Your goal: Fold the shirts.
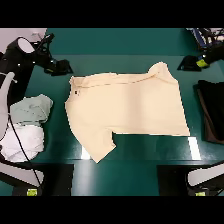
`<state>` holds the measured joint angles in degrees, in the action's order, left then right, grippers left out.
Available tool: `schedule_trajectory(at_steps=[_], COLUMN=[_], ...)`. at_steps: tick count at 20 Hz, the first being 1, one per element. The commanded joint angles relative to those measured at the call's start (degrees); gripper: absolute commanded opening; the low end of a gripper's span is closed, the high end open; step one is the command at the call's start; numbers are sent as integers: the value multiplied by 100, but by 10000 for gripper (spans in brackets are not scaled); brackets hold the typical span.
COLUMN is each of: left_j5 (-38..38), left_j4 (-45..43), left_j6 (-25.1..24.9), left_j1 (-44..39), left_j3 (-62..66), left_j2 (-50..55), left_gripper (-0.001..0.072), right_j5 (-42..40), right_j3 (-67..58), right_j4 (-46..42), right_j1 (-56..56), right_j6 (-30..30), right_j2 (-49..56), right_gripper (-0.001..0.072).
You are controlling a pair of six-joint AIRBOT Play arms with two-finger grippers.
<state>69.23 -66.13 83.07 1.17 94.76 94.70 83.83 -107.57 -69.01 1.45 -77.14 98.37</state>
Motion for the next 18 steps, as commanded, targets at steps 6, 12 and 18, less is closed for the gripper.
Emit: schedule_trajectory(at_steps=[6, 12, 18], left_j5=[210, -844, -1530], left_j4=[37, 1222, 1996], left_j6=[-61, 42, -363], left_j1=[168, 166, 166], left_j3=[-4037, -6441, -6824], left_j2=[-2413, -3595, -3565], left_gripper=[498, 498, 498], right_j5=[328, 142, 195], right_j3=[3722, 4839, 4911], right_j4=[1408, 1403, 1401], right_j1=[1134, 1440, 1436], right_j6=[625, 778, 780], right_j2=[-2223, -3163, -3412], right_gripper=[448, 448, 448])
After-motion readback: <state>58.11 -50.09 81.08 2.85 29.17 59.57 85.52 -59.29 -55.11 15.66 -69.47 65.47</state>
